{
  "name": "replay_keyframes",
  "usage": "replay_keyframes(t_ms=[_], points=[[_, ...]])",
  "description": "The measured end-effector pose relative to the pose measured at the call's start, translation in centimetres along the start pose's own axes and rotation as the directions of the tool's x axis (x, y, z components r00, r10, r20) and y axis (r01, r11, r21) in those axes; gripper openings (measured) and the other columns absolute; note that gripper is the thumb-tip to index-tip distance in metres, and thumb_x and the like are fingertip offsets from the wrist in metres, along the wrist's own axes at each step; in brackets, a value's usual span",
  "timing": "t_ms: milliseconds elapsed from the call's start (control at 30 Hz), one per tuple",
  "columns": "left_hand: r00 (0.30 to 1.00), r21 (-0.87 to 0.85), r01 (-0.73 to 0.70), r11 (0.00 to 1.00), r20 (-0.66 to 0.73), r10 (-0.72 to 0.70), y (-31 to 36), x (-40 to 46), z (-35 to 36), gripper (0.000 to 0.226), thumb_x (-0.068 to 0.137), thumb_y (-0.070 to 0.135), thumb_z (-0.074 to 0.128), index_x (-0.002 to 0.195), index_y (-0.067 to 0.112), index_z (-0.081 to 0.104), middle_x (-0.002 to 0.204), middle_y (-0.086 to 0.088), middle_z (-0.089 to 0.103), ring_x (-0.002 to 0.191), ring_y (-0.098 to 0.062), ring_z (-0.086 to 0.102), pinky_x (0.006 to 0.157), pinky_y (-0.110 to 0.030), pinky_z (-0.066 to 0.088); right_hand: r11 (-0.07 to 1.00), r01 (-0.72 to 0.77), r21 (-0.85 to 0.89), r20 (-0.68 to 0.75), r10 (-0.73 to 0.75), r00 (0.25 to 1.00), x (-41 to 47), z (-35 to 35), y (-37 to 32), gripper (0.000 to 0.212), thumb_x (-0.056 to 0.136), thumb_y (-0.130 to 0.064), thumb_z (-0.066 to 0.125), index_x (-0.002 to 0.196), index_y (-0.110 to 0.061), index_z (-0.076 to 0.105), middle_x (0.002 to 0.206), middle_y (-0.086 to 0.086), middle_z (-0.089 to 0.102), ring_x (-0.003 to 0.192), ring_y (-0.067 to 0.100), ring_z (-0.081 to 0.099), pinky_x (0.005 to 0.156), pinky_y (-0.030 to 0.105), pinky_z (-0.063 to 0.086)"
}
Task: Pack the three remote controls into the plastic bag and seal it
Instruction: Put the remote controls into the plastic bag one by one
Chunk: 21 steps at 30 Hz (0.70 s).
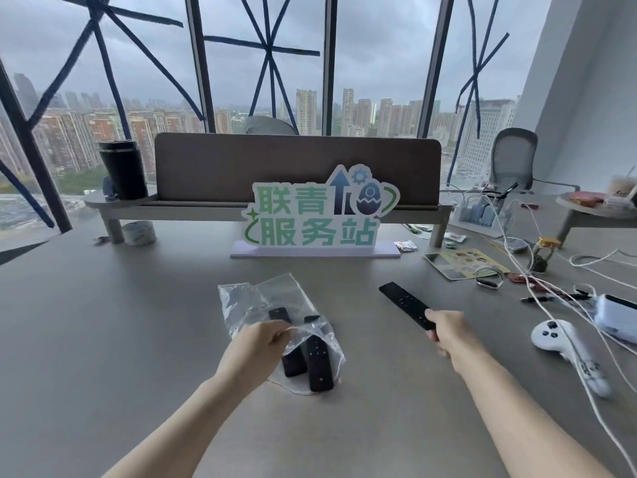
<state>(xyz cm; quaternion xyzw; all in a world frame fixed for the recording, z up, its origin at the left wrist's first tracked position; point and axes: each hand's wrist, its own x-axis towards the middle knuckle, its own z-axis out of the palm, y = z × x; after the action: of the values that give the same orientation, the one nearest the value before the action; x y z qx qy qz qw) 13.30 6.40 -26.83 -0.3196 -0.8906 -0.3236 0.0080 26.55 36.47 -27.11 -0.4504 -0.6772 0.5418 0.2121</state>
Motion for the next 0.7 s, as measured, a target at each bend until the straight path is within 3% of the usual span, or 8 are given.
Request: replay_keyframes(t_ms=[67,133,200,333,467,567,633,700], points=[[0.999,-0.034,-0.015,0.999,-0.042,0.013,1.5,0.2,-0.3,0.021,0.089,0.035,0.054,0.088,0.025,0.072,0.082,0.004,0.074,0.077,-0.023,0.064,0.07,-0.035,0.054,0.964,-0.052,0.262,0.104,0.025,0.994,-3.5,-1.7,-0.2,0.028,0.093,-0.016,0.05,0.066,-0.007,0.05,0.046,0.007,0.045,0.023,0.011,0.023,0.033,0.013,0.018],[0.998,-0.036,-0.006,0.999,-0.065,0.004,2.6,-0.1,-0.9,0.02,0.088,0.034,0.055,0.092,0.028,0.073,0.087,0.005,0.075,0.081,-0.023,0.064,0.07,-0.032,0.052,0.926,-0.08,0.368,0.263,-0.021,0.965,-7.2,-3.4,-0.3,0.023,0.094,-0.016,0.047,0.074,-0.005,0.05,0.042,0.004,0.042,0.022,0.008,0.018,0.032,0.012,0.016],[0.997,-0.019,0.007,1.0,-0.075,-0.008,2.9,-0.8,-1.4,0.021,0.086,0.037,0.056,0.099,0.031,0.072,0.089,0.005,0.074,0.085,-0.023,0.065,0.07,-0.029,0.05,0.93,-0.121,0.347,0.43,-0.043,0.902,-11.0,-4.7,-0.3,0.019,0.093,-0.017,0.045,0.083,-0.004,0.053,0.041,0.001,0.037,0.025,0.007,0.017,0.032,0.014,0.014],[0.997,0.002,0.038,0.999,-0.068,-0.038,1.9,-3.1,-2.1,0.023,0.084,0.041,0.055,0.1,0.035,0.071,0.067,0.01,0.059,0.07,-0.021,0.058,0.059,-0.027,0.041,0.977,-0.141,0.158,0.594,0.02,0.804,-16.5,-4.4,0.4,0.031,0.091,-0.015,0.046,0.061,-0.013,0.044,0.044,0.002,0.034,0.03,0.008,0.015,0.037,0.018,0.01],[0.991,0.056,0.049,0.997,-0.124,-0.042,1.2,-4.7,-2.1,0.025,0.086,0.028,0.054,0.106,0.034,0.07,0.096,0.006,0.065,0.093,-0.027,0.063,0.066,-0.028,0.04,0.995,-0.091,0.031,0.631,0.051,0.775,-18.5,0.3,0.9,0.026,0.096,-0.019,0.048,0.07,-0.015,0.049,0.048,0.0,0.043,0.036,0.008,0.017,0.034,0.016,0.015],[0.985,0.054,0.055,0.997,-0.165,-0.045,0.8,-5.1,-1.8,0.024,0.086,0.027,0.056,0.103,0.036,0.07,0.103,0.005,0.064,0.094,-0.026,0.064,0.067,-0.029,0.044,0.995,-0.054,0.078,0.643,-0.008,0.766,-18.6,5.4,0.4,0.022,0.098,-0.026,0.051,0.086,-0.01,0.06,0.062,0.006,0.061,0.037,0.01,0.024,0.034,0.017,0.019],[0.982,0.055,0.062,0.997,-0.183,-0.051,0.5,-5.2,-1.9,0.024,0.086,0.025,0.056,0.101,0.036,0.071,0.098,0.003,0.063,0.091,-0.027,0.064,0.066,-0.029,0.042,0.996,-0.016,0.086,0.583,-0.038,0.812,-18.4,7.9,-0.1,0.02,0.098,-0.023,0.052,0.092,-0.009,0.064,0.072,0.009,0.068,0.034,0.01,0.029,0.034,0.017,0.019],[0.983,0.055,0.056,0.997,-0.18,-0.046,0.0,-5.3,-2.1,0.024,0.085,0.022,0.055,0.097,0.034,0.072,0.09,0.005,0.058,0.087,-0.028,0.063,0.065,-0.03,0.045,0.996,0.057,0.075,0.436,-0.084,0.896,-17.6,8.8,-0.2,0.019,0.096,-0.015,0.052,0.086,-0.011,0.068,0.067,0.006,0.069,0.03,0.009,0.031,0.034,0.017,0.022]])
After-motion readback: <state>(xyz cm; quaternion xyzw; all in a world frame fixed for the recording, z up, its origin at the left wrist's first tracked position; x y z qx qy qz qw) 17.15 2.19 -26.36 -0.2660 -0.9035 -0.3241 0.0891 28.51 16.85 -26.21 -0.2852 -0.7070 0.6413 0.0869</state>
